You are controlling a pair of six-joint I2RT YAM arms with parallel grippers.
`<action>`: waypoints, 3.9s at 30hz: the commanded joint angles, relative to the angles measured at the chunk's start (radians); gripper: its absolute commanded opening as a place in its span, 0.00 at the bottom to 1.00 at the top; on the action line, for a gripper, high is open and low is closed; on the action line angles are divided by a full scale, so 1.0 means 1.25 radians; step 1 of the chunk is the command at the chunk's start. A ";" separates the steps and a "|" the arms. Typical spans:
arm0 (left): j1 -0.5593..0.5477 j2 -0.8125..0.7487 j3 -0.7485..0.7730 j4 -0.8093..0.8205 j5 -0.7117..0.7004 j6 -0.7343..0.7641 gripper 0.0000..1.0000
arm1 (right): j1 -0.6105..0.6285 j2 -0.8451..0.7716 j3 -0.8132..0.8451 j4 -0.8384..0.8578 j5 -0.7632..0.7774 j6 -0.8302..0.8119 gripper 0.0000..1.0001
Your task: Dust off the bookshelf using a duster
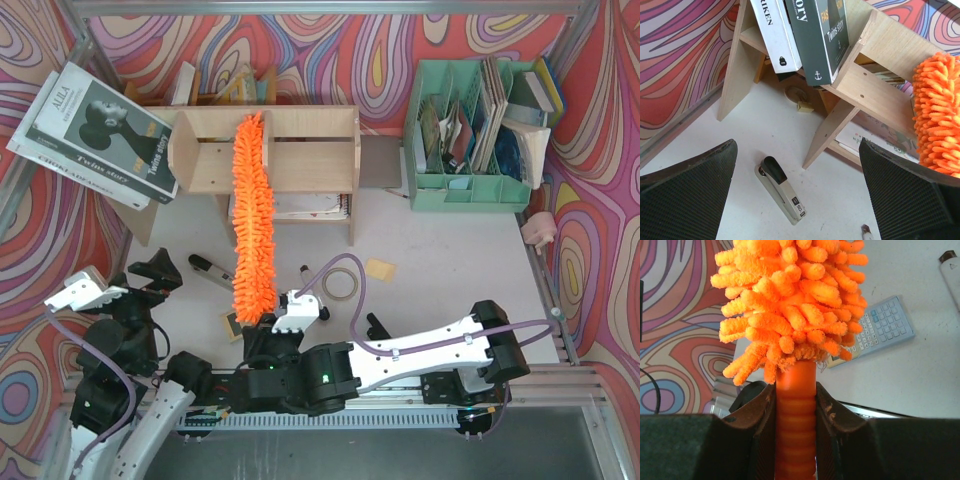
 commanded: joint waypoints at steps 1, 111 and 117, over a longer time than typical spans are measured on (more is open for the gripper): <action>0.005 0.007 -0.006 0.013 0.004 0.001 0.98 | -0.024 -0.021 -0.018 0.045 0.005 -0.019 0.00; 0.006 0.022 -0.004 0.012 0.023 -0.001 0.98 | -0.083 0.039 -0.002 0.190 -0.192 -0.189 0.00; 0.005 0.018 -0.005 0.014 0.024 -0.002 0.98 | -0.078 -0.047 -0.052 0.058 -0.083 -0.049 0.00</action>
